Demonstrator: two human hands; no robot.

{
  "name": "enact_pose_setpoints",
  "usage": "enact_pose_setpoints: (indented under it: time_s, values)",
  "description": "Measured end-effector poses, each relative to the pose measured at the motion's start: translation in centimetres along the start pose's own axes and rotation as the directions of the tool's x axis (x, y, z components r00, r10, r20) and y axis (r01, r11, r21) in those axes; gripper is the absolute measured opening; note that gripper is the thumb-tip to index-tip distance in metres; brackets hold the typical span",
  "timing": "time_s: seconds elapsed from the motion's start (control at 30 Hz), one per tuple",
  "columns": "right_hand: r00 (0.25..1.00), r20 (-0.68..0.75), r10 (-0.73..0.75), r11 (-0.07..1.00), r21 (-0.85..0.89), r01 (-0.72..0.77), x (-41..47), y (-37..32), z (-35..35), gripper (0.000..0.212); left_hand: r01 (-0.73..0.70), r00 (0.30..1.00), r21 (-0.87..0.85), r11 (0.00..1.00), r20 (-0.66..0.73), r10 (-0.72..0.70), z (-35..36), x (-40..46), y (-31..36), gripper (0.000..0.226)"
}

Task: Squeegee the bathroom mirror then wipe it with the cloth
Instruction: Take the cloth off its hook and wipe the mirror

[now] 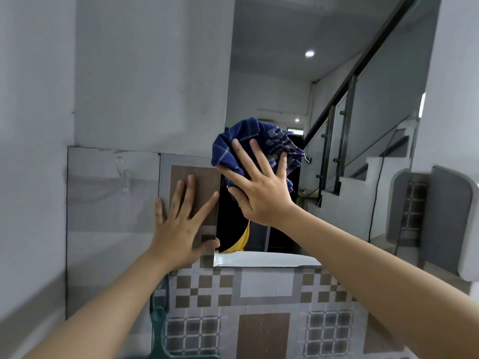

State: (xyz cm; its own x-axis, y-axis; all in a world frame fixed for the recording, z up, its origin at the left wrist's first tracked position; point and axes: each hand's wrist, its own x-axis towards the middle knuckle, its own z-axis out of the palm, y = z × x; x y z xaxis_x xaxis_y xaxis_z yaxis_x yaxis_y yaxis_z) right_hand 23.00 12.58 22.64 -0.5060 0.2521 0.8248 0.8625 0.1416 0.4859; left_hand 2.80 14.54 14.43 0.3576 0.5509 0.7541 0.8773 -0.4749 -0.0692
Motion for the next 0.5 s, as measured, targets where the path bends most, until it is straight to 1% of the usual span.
enact_pose_setpoints:
  time_s: [0.13, 0.23, 0.37, 0.5]
  values:
    - [0.999, -0.003, -0.038, 0.998, -0.048, 0.038, -1.2, 1.5, -0.2, 0.049, -0.012, 1.0, 0.019, 1.0, -0.022, 0.012, 0.3, 0.0, -0.3, 0.092]
    - [1.0, 0.012, -0.013, 0.998, -0.068, 0.014, -2.6, 2.9, -0.4, 0.047, -0.018, 0.999, 0.047, 0.999, -0.042, 0.02, 0.4, -0.1, -0.3, 0.093]
    - [1.0, 0.012, 0.012, 0.996, -0.091, -0.011, -4.7, 5.6, -0.4, 0.048, -0.026, 0.998, 0.043, 0.999, -0.059, 0.028, 0.6, -0.3, -0.3, 0.091]
    - [0.995, 0.017, 0.099, 0.989, -0.116, -0.096, -7.4, 8.9, -0.7, 0.049, -0.032, 0.996, 0.038, 0.999, -0.08, 0.035, 0.6, -0.5, -0.2, 0.091]
